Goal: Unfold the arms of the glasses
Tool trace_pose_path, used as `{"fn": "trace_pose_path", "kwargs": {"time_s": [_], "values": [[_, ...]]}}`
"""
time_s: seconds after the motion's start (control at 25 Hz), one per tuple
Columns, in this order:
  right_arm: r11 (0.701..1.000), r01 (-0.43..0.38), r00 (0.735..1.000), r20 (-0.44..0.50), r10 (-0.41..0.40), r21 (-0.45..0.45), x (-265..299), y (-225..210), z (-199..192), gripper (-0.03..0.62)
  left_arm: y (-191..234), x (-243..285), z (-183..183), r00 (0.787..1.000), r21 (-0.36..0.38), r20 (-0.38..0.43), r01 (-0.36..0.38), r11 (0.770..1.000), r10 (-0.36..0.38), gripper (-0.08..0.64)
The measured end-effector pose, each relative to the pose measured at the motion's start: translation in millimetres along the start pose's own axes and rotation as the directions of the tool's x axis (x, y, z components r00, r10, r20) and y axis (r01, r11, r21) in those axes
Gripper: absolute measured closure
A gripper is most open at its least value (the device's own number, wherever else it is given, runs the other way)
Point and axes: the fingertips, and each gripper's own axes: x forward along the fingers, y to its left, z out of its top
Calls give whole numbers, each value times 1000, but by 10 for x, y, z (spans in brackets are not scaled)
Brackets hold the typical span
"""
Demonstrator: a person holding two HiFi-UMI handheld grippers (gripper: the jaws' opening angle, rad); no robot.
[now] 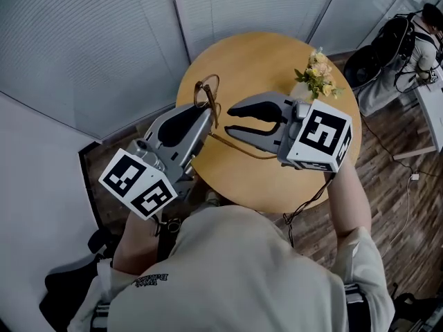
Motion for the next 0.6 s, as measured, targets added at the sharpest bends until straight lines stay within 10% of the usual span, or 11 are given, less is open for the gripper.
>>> {"fn": "trace_pose_path", "kwargs": {"time_s": [0.6], "values": [[980, -127, 990, -47, 135, 152, 258, 109, -301, 537, -52, -36, -21, 1000, 18, -18, -1, 1000, 2, 511]]}}
